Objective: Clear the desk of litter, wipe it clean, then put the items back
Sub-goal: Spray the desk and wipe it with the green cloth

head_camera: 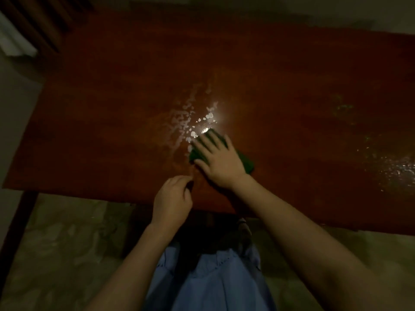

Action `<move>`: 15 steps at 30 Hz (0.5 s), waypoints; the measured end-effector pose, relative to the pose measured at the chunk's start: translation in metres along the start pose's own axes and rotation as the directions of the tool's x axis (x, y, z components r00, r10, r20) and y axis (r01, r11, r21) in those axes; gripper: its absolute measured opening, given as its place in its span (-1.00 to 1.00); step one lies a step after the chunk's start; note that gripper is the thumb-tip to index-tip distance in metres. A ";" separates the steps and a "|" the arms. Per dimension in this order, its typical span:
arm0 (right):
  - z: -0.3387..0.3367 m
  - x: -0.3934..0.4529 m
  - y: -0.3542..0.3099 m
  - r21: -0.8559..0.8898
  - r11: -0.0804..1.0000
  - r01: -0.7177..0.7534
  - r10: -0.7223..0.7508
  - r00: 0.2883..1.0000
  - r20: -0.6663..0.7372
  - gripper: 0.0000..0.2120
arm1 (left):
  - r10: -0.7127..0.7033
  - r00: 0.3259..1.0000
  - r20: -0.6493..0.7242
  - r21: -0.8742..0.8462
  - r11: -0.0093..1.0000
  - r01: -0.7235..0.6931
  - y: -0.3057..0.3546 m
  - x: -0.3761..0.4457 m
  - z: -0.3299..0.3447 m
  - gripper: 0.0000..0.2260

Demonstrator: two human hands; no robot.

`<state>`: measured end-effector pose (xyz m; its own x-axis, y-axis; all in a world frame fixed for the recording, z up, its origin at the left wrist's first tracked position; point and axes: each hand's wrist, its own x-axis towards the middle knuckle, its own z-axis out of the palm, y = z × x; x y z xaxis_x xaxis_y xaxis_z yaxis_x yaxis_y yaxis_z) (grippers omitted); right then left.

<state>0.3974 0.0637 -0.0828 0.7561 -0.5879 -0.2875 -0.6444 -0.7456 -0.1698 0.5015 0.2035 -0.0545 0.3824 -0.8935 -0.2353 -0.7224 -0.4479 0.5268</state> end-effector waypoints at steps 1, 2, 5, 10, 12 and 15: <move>0.008 -0.011 -0.011 -0.020 0.992 0.123 -0.122 0.992 0.017 -0.44 | -0.043 0.998 -0.041 -0.007 0.999 0.043 -0.002 -0.002 -0.001 -0.71; 0.017 -0.025 -0.018 -0.039 0.969 0.243 -0.242 0.970 0.038 -0.44 | -0.085 0.994 -0.069 -0.011 0.996 0.084 -0.003 -0.002 -0.003 -0.76; 0.039 -0.074 -0.008 -0.081 0.890 0.449 -0.443 0.893 0.080 -0.45 | -0.104 0.993 -0.065 0.001 0.995 0.104 0.003 0.002 -0.003 -0.79; 0.045 -0.134 0.064 -0.098 0.953 0.287 -0.281 0.957 0.065 -0.46 | -0.025 0.999 -0.019 -0.030 0.999 0.025 0.033 0.008 0.008 -0.72; 0.032 -0.130 0.095 -0.015 0.997 0.070 -0.069 0.997 0.030 -0.44 | -0.013 1.000 -0.004 -0.054 0.998 0.013 0.040 0.008 0.013 -0.72; 0.010 -0.095 0.136 0.112 0.954 -0.279 0.286 0.956 -0.060 -0.42 | -0.050 0.999 -0.012 -0.052 0.997 0.049 0.043 0.010 0.019 -0.70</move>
<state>0.2367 0.0210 -0.0881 0.5454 -0.7944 -0.2673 -0.8381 -0.5124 -0.1873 0.4634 0.1749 -0.0502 0.4245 -0.8697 -0.2517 -0.6719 -0.4889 0.5563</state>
